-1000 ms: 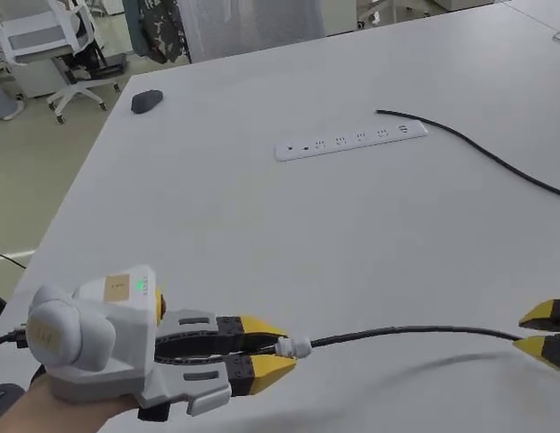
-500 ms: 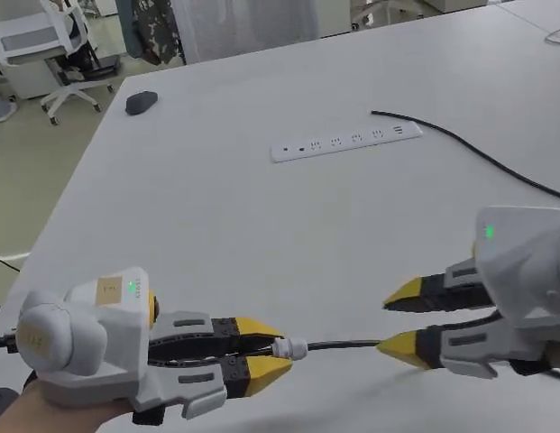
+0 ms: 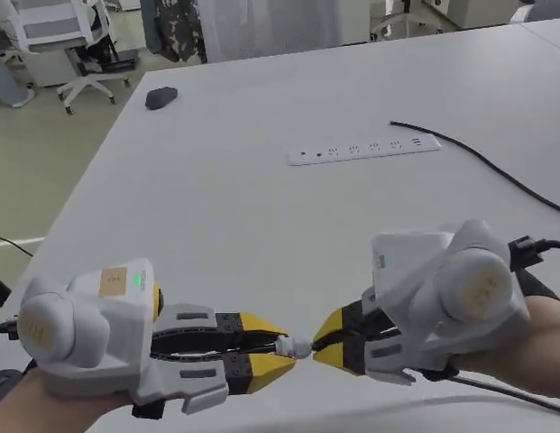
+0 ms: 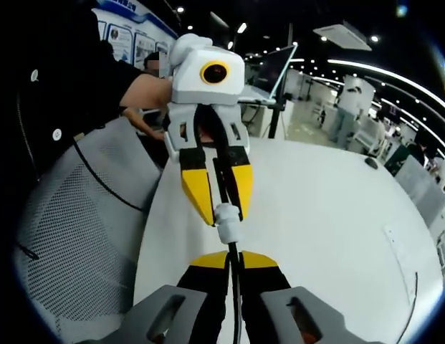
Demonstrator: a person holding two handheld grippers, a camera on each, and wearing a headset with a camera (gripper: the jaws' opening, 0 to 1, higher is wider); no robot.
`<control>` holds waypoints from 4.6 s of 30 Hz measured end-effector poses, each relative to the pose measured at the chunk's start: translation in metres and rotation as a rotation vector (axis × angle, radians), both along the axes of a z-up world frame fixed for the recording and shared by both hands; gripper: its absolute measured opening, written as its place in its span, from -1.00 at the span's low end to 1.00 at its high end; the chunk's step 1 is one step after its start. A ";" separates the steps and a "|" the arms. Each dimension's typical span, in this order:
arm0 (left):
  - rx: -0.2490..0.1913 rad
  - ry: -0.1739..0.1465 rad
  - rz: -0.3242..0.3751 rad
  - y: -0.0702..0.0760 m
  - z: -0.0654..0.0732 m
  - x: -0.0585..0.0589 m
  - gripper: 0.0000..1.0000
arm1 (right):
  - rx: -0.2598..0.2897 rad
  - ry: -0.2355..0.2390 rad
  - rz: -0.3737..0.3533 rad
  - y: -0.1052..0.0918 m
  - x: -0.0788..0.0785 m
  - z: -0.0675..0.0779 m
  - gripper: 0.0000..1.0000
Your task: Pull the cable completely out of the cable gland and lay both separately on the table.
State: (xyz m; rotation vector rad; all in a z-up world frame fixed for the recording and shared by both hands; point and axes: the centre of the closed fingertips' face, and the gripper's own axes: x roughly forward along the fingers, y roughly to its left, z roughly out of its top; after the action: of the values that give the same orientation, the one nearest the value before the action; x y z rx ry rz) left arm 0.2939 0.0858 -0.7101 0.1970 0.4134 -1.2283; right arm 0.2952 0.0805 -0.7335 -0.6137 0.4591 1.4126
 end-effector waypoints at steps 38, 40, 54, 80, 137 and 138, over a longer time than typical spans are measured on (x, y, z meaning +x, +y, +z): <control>-0.179 0.006 0.501 0.177 -0.016 -0.047 -0.71 | -0.164 -0.026 0.130 0.064 0.005 -0.009 -1.00; -0.188 0.017 0.532 0.184 -0.023 -0.049 -0.71 | -0.157 -0.018 0.120 0.073 0.008 -0.009 -1.00; -0.170 0.069 0.691 0.205 -0.078 -0.053 -0.71 | -0.017 0.047 -0.026 0.152 0.033 -0.019 -1.00; -0.204 0.018 0.794 0.215 -0.097 -0.051 -0.69 | -0.004 0.093 -0.207 0.210 0.054 -0.087 -0.92; -0.138 0.045 0.684 0.146 -0.012 -0.006 0.99 | 0.122 0.348 -0.866 -0.145 0.017 -0.033 0.99; -0.134 0.045 0.678 0.144 -0.012 -0.005 0.99 | 0.119 0.348 -0.866 -0.146 0.016 -0.034 0.99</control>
State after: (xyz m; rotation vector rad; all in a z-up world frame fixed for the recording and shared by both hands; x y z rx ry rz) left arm 0.2886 0.2299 -0.7219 -0.0867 0.3908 -0.5890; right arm 0.3108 -0.0657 -0.7679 -0.0283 0.7927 0.6968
